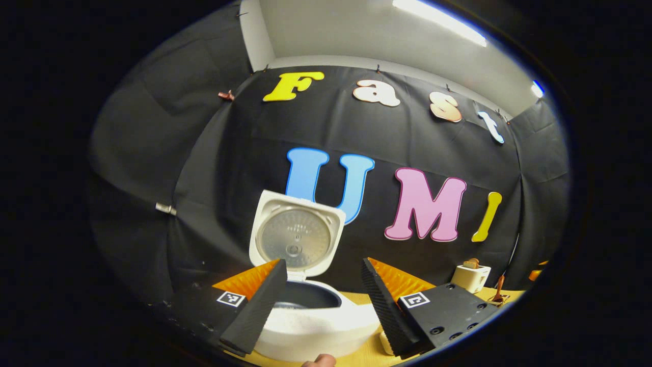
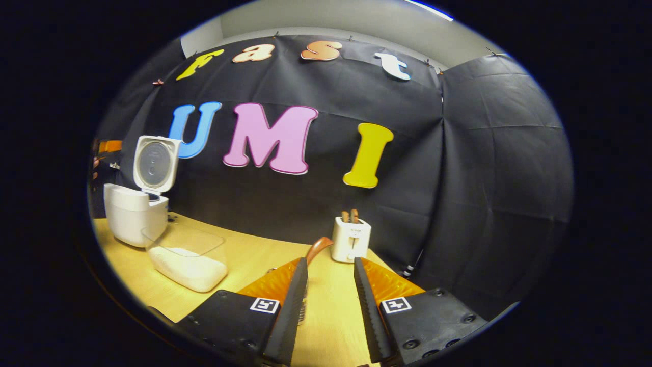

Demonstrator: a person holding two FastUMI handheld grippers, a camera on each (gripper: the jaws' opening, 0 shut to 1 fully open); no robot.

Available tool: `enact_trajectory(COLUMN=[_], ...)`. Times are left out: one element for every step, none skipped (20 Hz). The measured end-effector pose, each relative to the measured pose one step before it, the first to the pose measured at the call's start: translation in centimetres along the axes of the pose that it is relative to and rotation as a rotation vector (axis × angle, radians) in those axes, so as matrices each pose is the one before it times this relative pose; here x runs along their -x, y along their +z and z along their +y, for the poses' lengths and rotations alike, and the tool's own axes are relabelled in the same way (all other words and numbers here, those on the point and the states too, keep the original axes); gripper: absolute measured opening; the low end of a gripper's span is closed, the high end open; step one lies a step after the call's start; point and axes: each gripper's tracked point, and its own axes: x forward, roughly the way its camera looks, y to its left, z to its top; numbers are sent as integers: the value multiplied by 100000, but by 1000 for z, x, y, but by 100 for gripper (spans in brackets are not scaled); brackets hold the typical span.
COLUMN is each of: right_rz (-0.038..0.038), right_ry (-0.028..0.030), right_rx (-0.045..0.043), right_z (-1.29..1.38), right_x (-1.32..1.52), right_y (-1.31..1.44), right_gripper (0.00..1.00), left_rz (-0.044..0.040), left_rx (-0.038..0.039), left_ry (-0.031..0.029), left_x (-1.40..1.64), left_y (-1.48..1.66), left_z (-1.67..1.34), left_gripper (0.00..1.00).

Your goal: Close the left gripper, press the button to open the rice cooker; take a wooden spoon from the chopstick holder with the right hand, scoop a spoonful of rice and pour it into the rice cooker, then put the wooden spoon back into the chopstick holder.

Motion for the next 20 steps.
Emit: enact_trajectory(right_rz=[179,253,-40,-335,-91,-577,-131,308,383,179,36,-110,777,1074,884,676,-43,-49,-131,366], right_ry=[3721,3290,3465,2679,2365,2084,2602,2515,1832,1047,378,282,544,573,5,-520,-844,-1131,-221,1334], right_rx=[-1849,-2160,-1890,-1507,-1068,-1235,-1667,-1403,-1172,-965,-340,387,434,225,326,765,851,689,-118,-970], right_z=[1629,1338,1468,1290,1132,1071,1242,981,842,485,193,150,291,214,7,-109,-409,-369,-55,358], right_x=[411,191,147,-221,-83,-115,-86,89,-13,-112,-127,-277,-55,-101,-166,-159,-217,-211,-122,-83], right_y=[-58,-247,-144,60,-130,-67,-3,-349,-293,-147,-28,-117,-237,-413,-282,-151,12,-30,-49,-86], right_gripper=[58,58,59,60,60,61,61,57,57,57,61,61,61,61,61,61,61,61,61,61], left_rz=[-718,409,664,430,465,1217,324,1670,2857,3071,1675,976,473,-713,605,2824,4215,3799,3493,-1181], left_rx=[253,1544,2056,1756,-400,-1734,-1400,-1387,-422,1583,1893,1165,-2022,-4483,-5013,-3240,-357,1107,-706,-6459], left_ry=[-596,366,506,803,464,1372,1362,1455,2186,1569,1705,1692,2515,4153,4006,3777,1544,-115,559,1084], left_x=[-1701,-1507,-1806,-1867,-1948,-2089,-2283,-2768,-2151,-2355,-2414,-2496,-1921,-1592,-1460,-1076,-677,-244,167,143], left_y=[1213,821,766,890,812,576,545,451,-332,-119,278,763,585,633,38,-640,-1399,-1131,-1157,40], left_z=[41,279,271,194,58,295,470,356,690,481,484,454,458,891,729,832,314,-305,-288,236], left_gripper=[94,94,94,94,94,94,94,95,94,94,94,95,94,94,94,94,94,94,94,94])
